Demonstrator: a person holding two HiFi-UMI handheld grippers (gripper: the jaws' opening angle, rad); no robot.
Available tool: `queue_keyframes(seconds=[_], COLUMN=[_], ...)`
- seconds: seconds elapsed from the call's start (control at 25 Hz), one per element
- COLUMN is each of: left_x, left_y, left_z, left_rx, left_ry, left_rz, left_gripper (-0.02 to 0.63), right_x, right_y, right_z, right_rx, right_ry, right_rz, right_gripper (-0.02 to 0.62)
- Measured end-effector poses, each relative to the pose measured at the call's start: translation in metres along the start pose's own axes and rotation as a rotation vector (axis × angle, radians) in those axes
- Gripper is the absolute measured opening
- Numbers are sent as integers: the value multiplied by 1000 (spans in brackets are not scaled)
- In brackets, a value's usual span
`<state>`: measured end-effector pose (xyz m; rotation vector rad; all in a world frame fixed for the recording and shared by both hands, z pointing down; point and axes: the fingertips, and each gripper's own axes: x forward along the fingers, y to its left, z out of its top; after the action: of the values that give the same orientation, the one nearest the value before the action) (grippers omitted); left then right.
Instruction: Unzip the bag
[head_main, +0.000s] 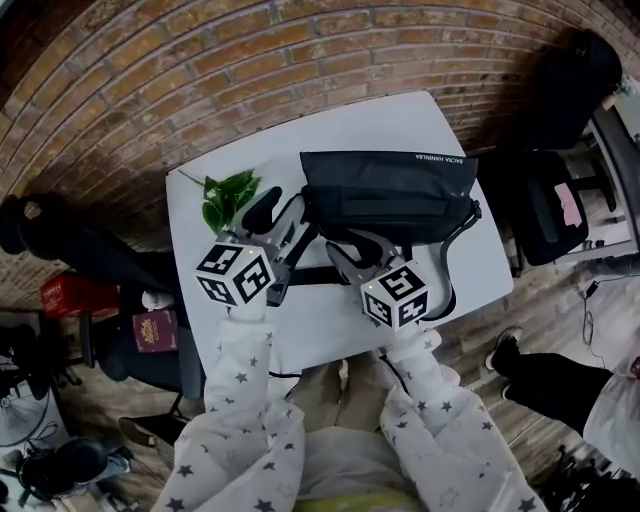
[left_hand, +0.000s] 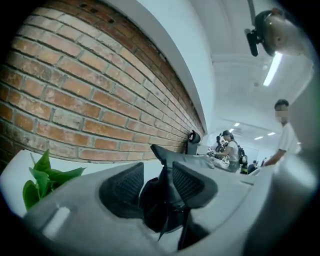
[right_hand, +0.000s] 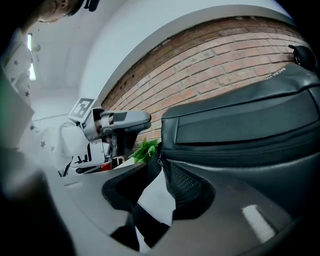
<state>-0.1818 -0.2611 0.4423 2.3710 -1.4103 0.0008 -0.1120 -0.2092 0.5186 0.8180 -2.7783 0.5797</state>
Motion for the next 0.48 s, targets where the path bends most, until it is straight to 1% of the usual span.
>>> queue_keyframes(seconds=[0.2,0.48], left_x=[19,38], left_y=[1,-7], left_z=[-3,-10], left_rx=[12,12], left_ry=[19,48], left_rz=[-83,-173], left_gripper=[175,176], right_x=[15,29], right_y=[-2,0], right_z=[-9,-17], right_rx=[-23,-79], right_ry=[12,47], right_rz=[-22,-60], right_gripper=[130,115])
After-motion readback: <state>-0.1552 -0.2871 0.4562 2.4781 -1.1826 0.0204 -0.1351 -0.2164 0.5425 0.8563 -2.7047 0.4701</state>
